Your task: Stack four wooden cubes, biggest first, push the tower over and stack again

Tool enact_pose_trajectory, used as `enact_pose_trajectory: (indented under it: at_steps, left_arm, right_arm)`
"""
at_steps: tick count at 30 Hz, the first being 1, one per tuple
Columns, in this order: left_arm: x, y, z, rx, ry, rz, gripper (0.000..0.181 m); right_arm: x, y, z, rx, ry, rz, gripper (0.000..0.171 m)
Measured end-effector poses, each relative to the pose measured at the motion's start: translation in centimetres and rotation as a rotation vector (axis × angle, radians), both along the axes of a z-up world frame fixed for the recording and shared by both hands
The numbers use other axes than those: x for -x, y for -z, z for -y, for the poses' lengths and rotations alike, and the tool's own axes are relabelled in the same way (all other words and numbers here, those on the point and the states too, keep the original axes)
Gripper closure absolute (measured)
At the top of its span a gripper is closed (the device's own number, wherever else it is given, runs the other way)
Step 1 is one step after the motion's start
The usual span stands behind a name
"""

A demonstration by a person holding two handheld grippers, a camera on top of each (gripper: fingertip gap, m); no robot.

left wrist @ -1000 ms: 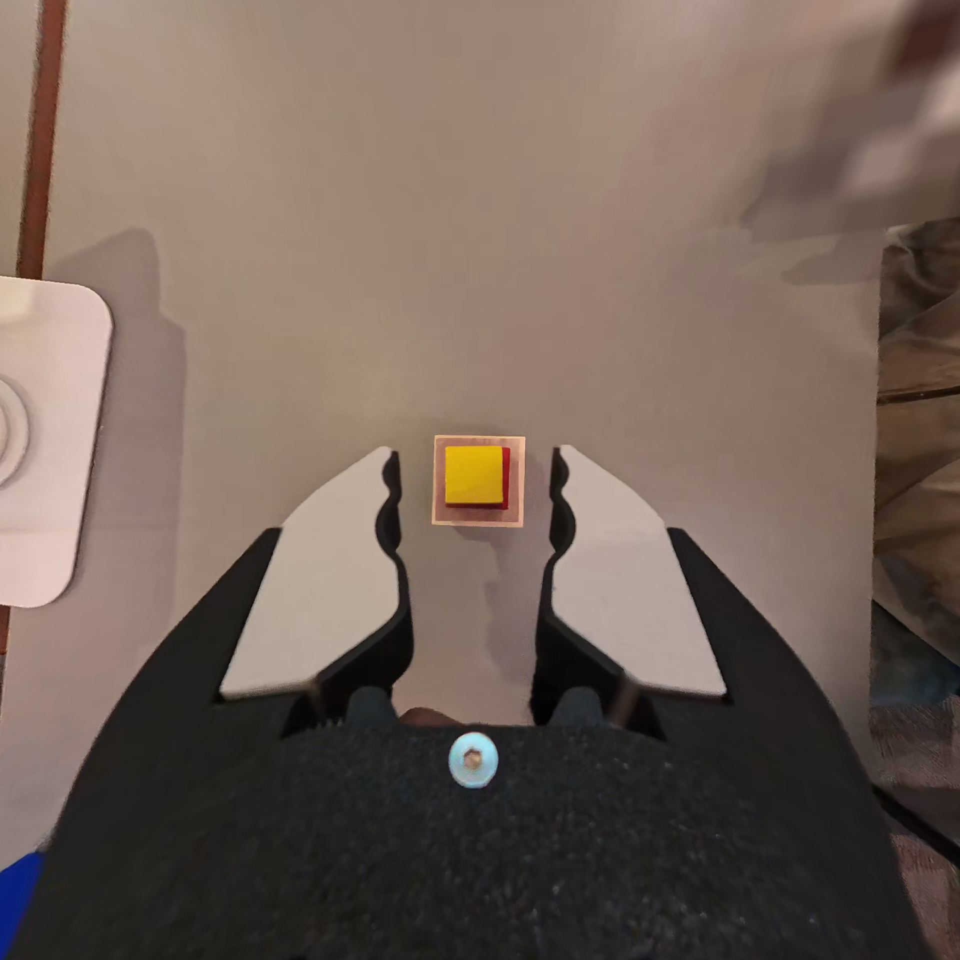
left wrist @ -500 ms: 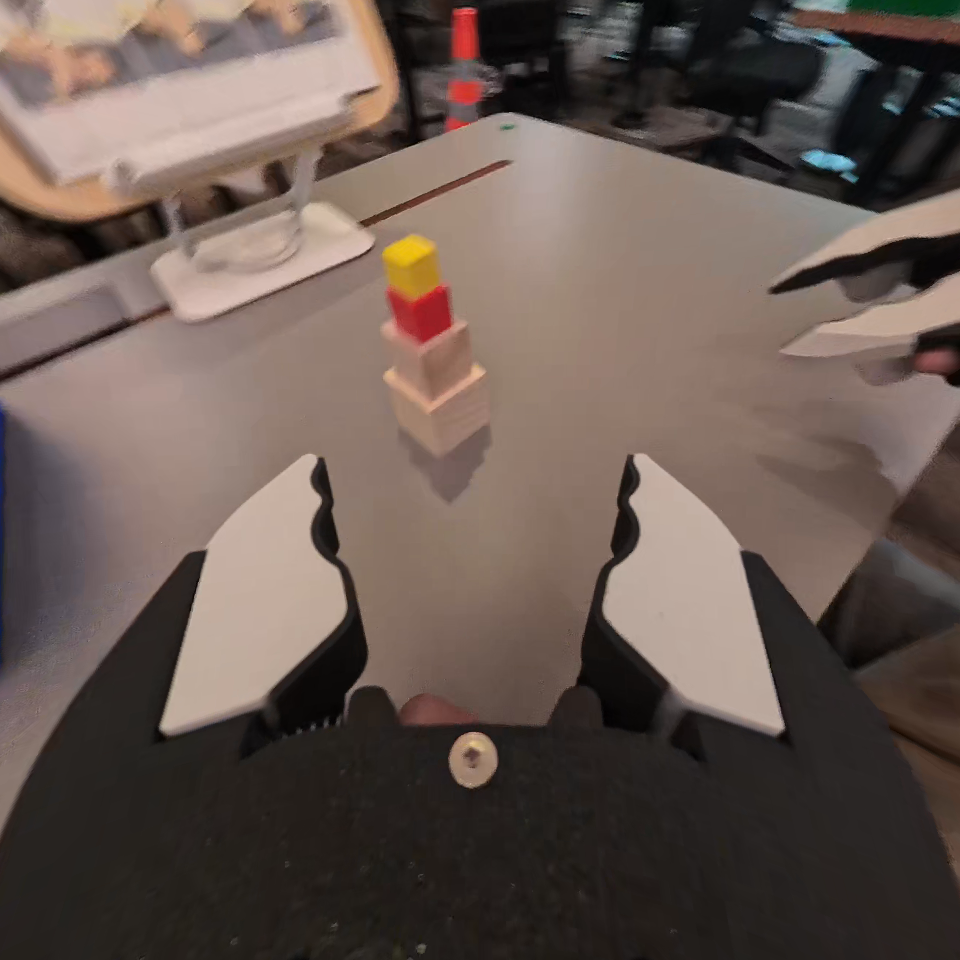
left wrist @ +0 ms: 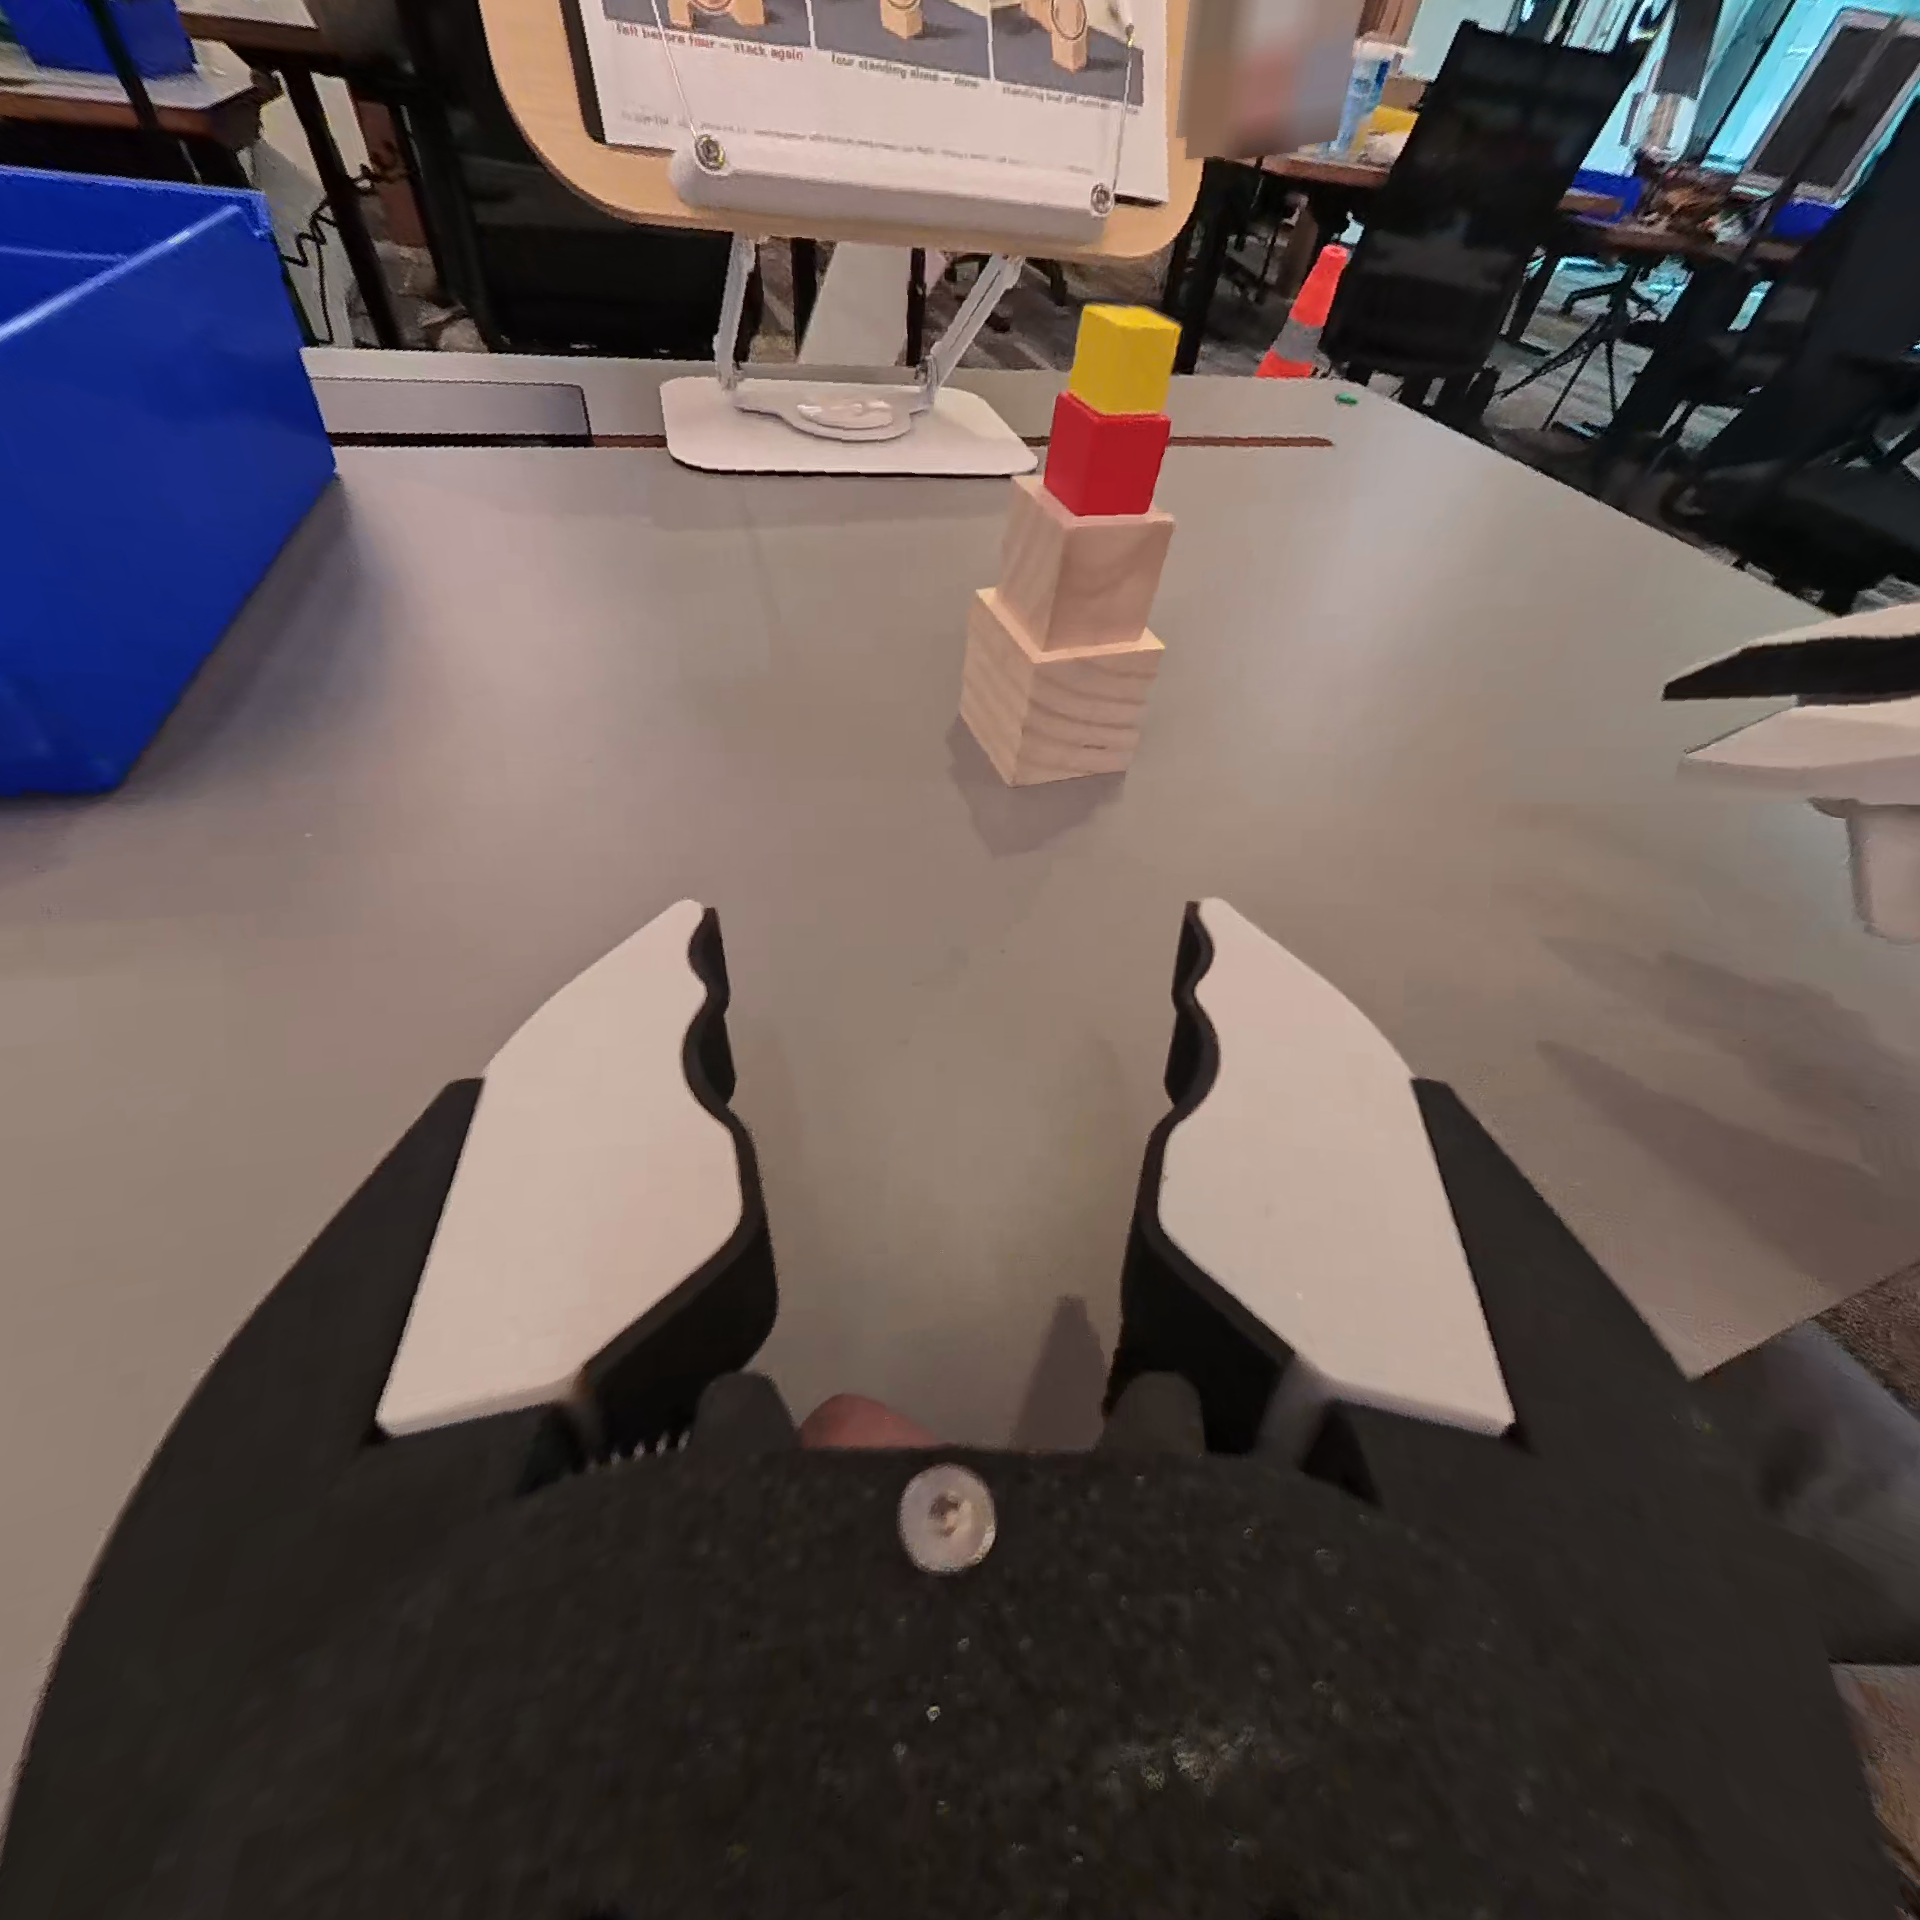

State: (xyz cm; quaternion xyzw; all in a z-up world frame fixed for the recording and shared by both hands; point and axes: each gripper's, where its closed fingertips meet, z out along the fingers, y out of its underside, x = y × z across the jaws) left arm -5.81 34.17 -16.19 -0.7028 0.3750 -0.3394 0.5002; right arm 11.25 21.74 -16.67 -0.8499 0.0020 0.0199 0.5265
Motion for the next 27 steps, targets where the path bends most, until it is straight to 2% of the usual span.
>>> enact_pose_trajectory:
  at_steps: [8,24,25,27]
  left_arm:
    - [-0.6,1.0,0.6,0.06,0.053,-0.002,0.106]
    - [-0.9,1.4,0.9,0.075,0.086,-0.026,0.11]
    - [-0.9,1.5,1.0,0.075,0.088,-0.031,0.11]
    - [-1.0,1.7,1.1,0.077,0.1,-0.039,0.111]
  right_arm:
    - [0.1,1.0,0.7,0.027,-0.017,0.06,0.127]
    - [0.6,1.1,-1.4,0.072,-0.092,0.143,0.133]
    - [0.6,1.2,-1.6,0.078,-0.106,0.153,0.135]
    - [1.1,1.4,-2.2,0.092,-0.165,0.173,0.152]
